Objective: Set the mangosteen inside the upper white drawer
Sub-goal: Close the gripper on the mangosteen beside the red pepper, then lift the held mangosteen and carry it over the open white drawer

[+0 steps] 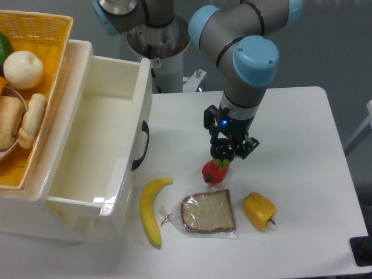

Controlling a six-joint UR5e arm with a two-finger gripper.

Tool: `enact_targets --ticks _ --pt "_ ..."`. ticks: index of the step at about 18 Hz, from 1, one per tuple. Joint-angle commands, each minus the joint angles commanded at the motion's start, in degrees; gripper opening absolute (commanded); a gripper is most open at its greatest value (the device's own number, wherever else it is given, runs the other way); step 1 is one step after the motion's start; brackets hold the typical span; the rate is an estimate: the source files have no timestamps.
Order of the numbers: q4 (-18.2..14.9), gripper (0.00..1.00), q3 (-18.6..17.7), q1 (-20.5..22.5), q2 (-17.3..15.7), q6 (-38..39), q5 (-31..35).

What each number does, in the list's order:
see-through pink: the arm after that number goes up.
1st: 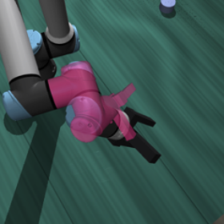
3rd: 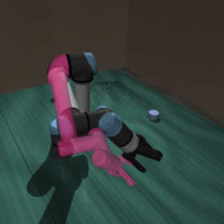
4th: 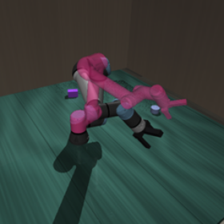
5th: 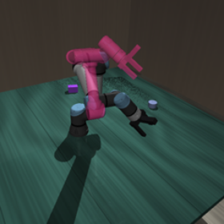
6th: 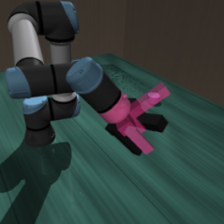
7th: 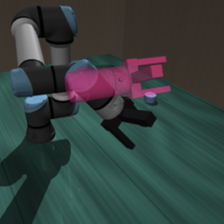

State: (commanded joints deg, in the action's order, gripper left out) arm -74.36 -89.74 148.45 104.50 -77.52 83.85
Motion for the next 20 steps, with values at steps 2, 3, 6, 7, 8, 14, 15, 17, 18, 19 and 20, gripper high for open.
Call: enact_targets --ticks 2,3,6,7,8,14,15,17,18,19,20 --pt "0.0 0.11 0.0 -0.2 -0.3 0.4 0.0" --pt "0.1 0.11 0.1 -0.2 -0.4 0.6 0.0" --pt "-0.1 0.11 0.6 0.1 -1.0 2.5 0.0" --pt "-0.2 0.11 0.5 0.1 -1.6 3.5 -0.1" --pt "-0.5 0.11 0.4 0.1 -2.3 4.6 -0.2" --pt "-2.1 0.11 0.6 -0.8 -6.9 16.9 -4.1" --pt "-2.7 0.11 0.6 -0.8 -7.9 18.7 -5.6" --pt "-3.2 0.11 0.5 -0.7 -9.7 21.0 -8.6" --pt "-4.3 0.11 0.4 -0.9 -10.8 21.6 -9.6" --pt "-5.9 0.11 0.3 -1.1 -12.3 21.7 -10.0" --pt "-6.9 0.11 0.2 -1.6 -13.6 21.8 -10.4"
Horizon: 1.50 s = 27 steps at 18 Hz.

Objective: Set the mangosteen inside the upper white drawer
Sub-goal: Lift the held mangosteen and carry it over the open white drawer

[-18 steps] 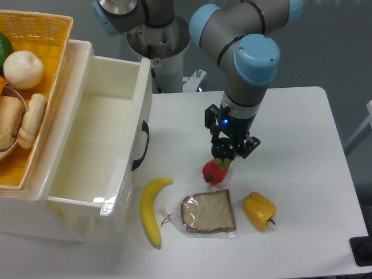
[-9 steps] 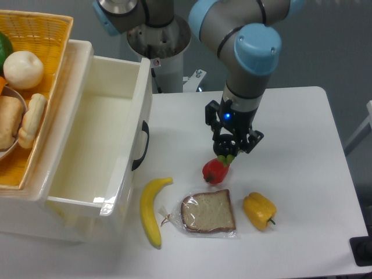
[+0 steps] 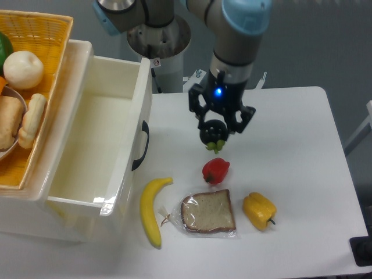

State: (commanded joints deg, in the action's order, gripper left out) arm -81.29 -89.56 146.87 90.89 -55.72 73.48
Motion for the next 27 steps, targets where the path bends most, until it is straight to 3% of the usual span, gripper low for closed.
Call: enact_targets --ticks 2,20,27 --pt "-0.7 0.11 -0.3 -0.7 -1.2 1.0 -0.6" --pt "-1.0 0.11 -0.4 -5.0 -2.1 8.2 -5.0" --pt "-0.9 0.12 -0.5 -10.2 -2.2 11.1 -6.6"
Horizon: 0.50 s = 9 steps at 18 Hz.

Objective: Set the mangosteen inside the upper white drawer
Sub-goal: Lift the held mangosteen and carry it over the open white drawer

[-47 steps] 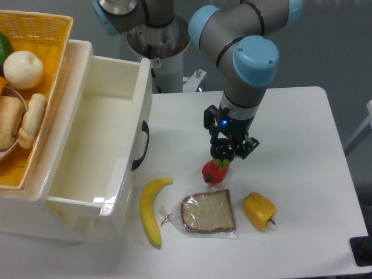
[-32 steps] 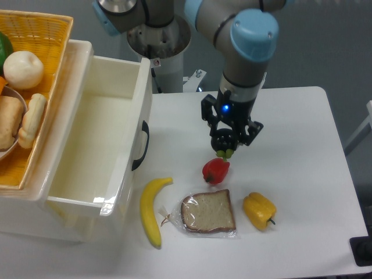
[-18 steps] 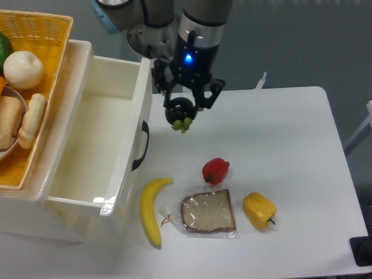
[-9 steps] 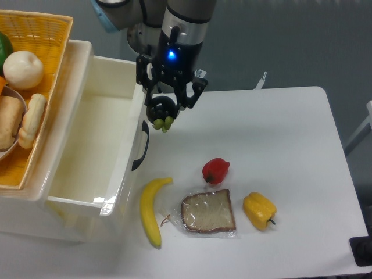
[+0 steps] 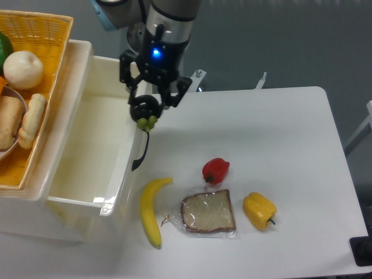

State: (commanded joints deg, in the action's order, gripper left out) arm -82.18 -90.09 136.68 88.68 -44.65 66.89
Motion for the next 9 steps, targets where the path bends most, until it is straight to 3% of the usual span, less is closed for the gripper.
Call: enact_targets --ticks 3,6,9 --pt "0.1 0.17 -0.1 -1.2 0.4 -0.2 0.2" --pt "0.6 0.43 -1.1 -2.1 0.5 -1.0 0.2" --pt "0.6 0.53 -1.1 -3.2 0.6 -1.1 0.2"
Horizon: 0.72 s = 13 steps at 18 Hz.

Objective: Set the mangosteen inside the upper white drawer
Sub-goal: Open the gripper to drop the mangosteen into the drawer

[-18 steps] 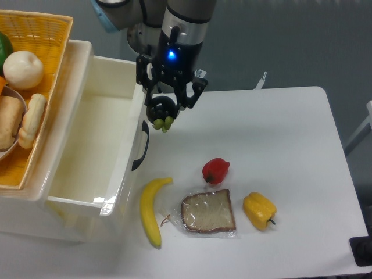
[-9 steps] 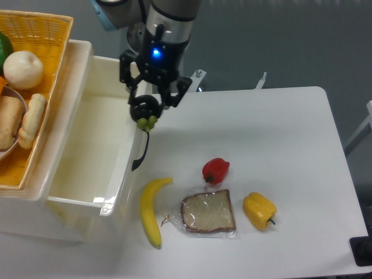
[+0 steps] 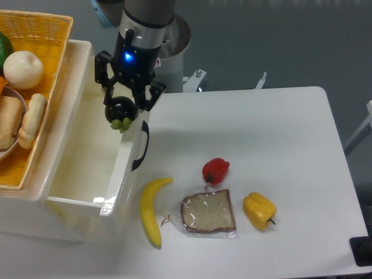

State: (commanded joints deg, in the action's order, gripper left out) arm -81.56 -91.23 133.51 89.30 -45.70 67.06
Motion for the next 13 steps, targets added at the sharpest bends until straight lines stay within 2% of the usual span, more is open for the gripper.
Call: enact_targets --ticks 1,2,3,4,9,13 --pt "0.1 0.73 0.0 -0.4 0.0 -0.2 0.1" --pt "0.2 0.85 0.1 -0.5 0.1 -1.0 0.1" --pt "0.2 0.9 0.1 -0.4 0.0 -1.8 0.1" --pt "0.2 1.0 0.1 -0.4 0.0 -2.5 0.1" --pt "0.2 1.0 0.1 -0.2 0.1 -2.5 0.1" --pt "0.4 1.0 0.3 2.3 1.3 -2.6 1.2"
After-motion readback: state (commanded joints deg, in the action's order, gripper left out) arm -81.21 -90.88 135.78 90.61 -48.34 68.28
